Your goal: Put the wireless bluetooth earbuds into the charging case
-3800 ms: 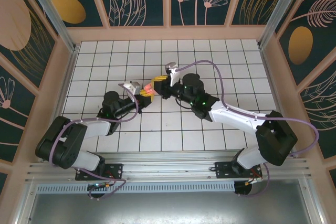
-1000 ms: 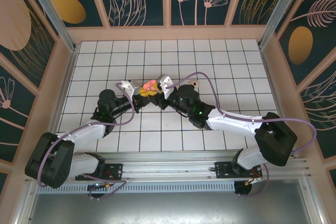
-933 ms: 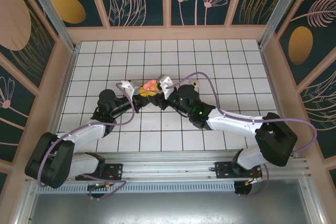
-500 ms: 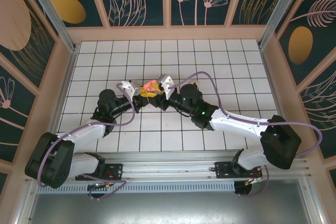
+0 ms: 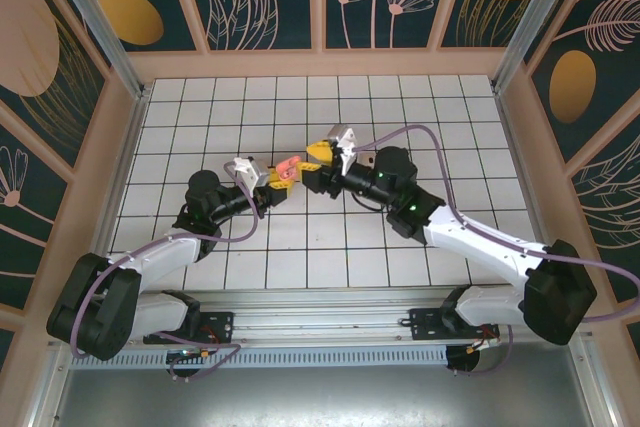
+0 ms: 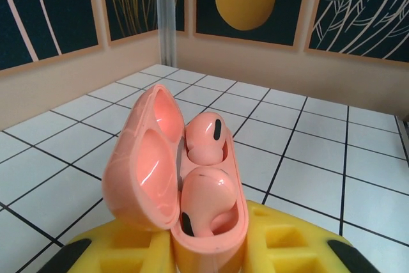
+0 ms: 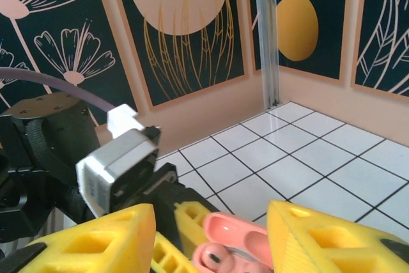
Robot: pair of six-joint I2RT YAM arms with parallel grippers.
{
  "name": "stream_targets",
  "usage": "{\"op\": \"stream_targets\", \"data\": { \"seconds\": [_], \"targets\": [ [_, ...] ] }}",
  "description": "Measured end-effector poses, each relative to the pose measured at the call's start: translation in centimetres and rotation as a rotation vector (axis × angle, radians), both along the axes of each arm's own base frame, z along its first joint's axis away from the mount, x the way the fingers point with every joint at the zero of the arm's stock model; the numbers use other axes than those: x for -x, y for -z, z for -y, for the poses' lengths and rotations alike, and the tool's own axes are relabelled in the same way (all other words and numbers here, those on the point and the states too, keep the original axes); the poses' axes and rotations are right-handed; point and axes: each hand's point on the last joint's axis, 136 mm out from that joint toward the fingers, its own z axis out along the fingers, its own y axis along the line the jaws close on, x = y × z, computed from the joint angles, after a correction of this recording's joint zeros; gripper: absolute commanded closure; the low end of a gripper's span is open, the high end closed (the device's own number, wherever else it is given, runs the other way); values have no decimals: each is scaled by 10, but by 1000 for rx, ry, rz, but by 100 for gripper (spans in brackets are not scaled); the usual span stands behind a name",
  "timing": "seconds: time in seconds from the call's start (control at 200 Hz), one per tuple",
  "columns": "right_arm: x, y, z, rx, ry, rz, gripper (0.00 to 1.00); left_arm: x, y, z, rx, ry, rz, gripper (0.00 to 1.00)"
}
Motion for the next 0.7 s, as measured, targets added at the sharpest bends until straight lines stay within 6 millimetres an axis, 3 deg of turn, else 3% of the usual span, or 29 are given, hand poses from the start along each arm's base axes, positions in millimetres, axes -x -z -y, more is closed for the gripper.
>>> {"op": "stream_targets", "data": {
  "seconds": [0.21, 0.375, 0.701],
  "targets": [
    [-9, 5, 9, 30, -89, -131, 47, 9, -1, 4, -13, 54, 26, 76],
    [-3, 10, -4, 52, -211, -208, 47, 18, -1, 9, -27, 101, 47, 76],
    [-1, 38, -27, 114, -371, -354, 49, 23, -2, 15, -42, 135, 57, 76]
  ]
}}
